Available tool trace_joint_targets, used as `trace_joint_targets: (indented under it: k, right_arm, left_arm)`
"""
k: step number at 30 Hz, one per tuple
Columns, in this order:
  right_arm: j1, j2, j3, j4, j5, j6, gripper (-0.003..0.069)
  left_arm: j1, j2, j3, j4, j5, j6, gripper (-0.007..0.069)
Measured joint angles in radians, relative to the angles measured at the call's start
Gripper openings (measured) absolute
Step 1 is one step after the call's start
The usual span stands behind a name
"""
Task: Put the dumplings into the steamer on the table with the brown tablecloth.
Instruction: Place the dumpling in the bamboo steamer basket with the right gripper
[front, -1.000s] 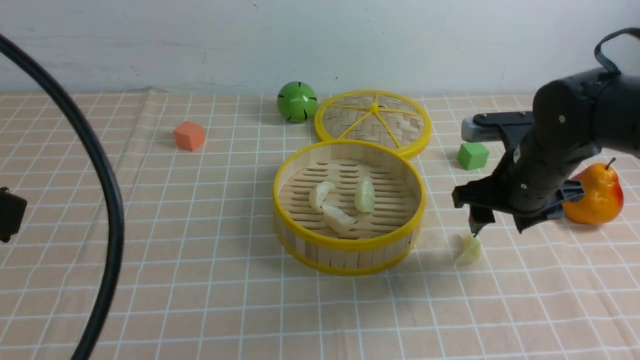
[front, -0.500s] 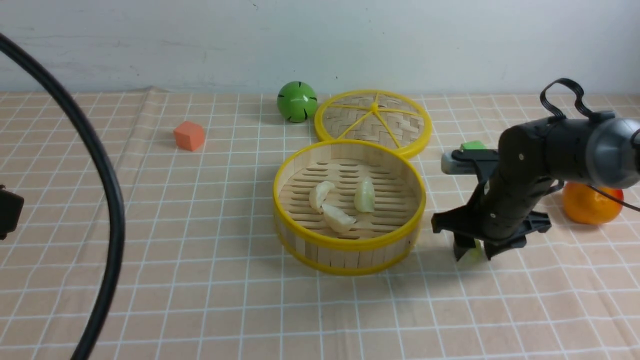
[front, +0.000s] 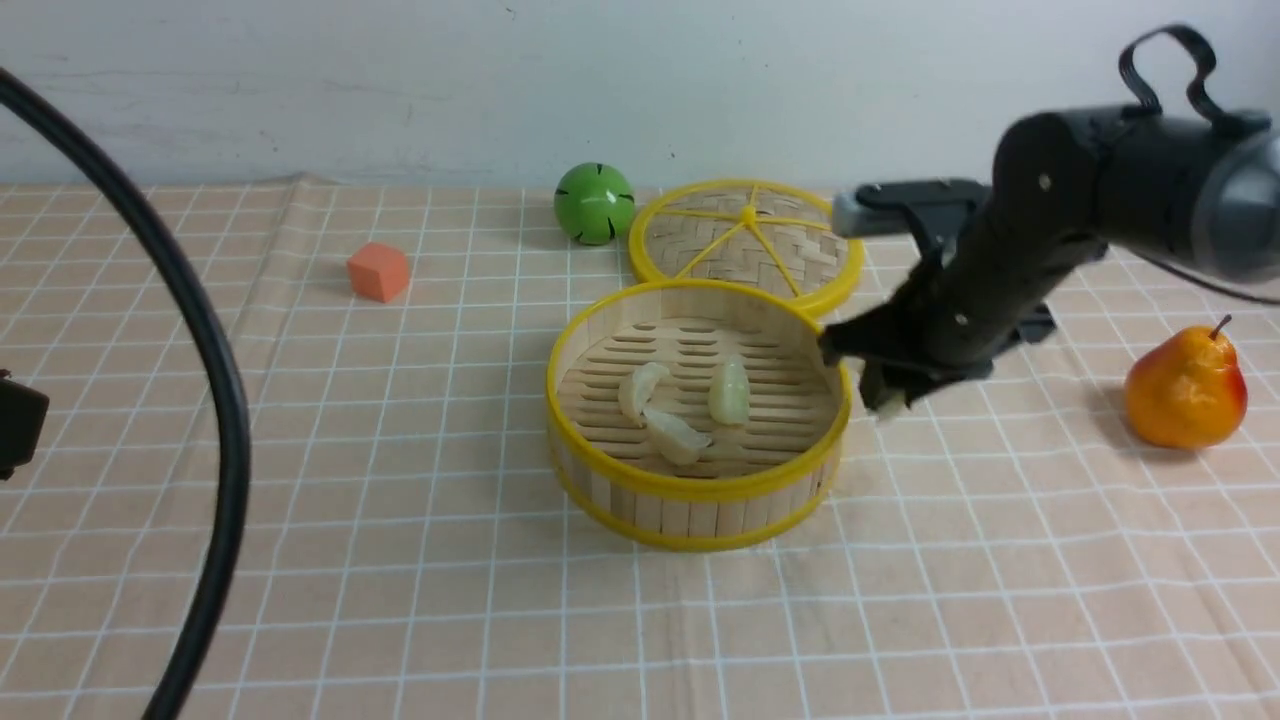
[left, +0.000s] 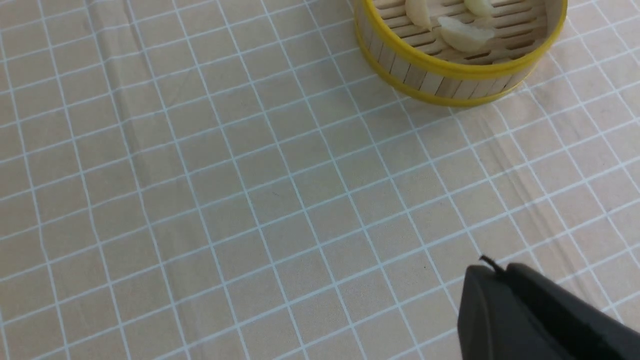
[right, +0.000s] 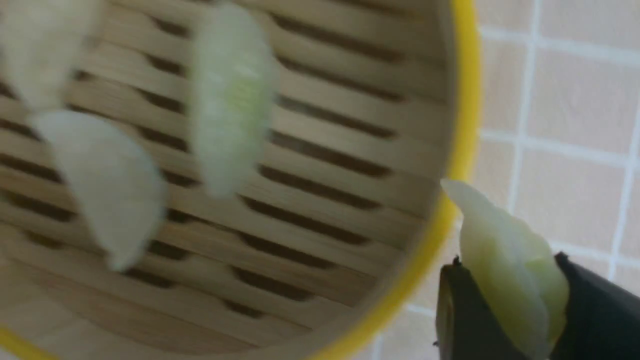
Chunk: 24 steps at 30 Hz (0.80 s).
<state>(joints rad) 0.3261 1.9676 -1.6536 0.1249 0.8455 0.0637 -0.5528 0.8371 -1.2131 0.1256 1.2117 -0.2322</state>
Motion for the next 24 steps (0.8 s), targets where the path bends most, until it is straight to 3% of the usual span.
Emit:
trace_joint_targets:
  k: [8, 20, 24]
  right_arm:
    - [0.054, 0.135, -0.213, 0.019, 0.009, -0.018, 0.0213]
    - [0.054, 0.269, -0.234, 0.010, -0.038, -0.015, 0.0213]
    - [0.054, 0.278, -0.235, -0.007, -0.038, 0.027, 0.0288]
  left_arm:
    - [0.000, 0.000, 0.000, 0.000, 0.000, 0.000, 0.0028]
    - [0.000, 0.000, 0.000, -0.001, 0.001, 0.000, 0.0036]
    - [0.000, 0.000, 0.000, -0.001, 0.002, 0.000, 0.0036]
